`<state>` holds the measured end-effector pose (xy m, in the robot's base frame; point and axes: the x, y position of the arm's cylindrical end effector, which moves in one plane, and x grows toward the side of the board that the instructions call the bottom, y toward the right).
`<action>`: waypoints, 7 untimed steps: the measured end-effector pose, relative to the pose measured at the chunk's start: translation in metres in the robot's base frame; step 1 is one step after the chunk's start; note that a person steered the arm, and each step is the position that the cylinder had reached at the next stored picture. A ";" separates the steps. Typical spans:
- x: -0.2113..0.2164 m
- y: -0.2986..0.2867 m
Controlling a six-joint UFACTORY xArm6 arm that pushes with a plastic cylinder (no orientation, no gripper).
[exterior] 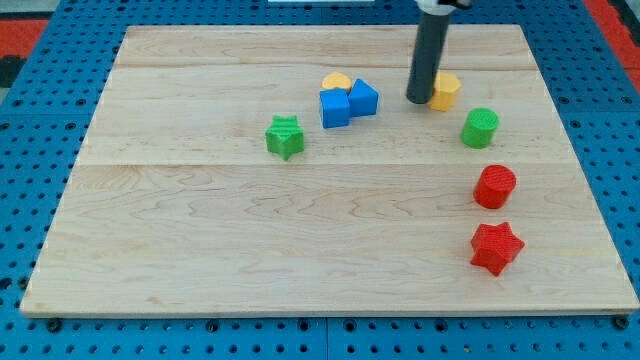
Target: Separate the green star from the red circle
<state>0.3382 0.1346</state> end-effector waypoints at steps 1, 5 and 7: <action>0.000 0.028; 0.008 -0.075; -0.065 0.002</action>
<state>0.2729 0.1366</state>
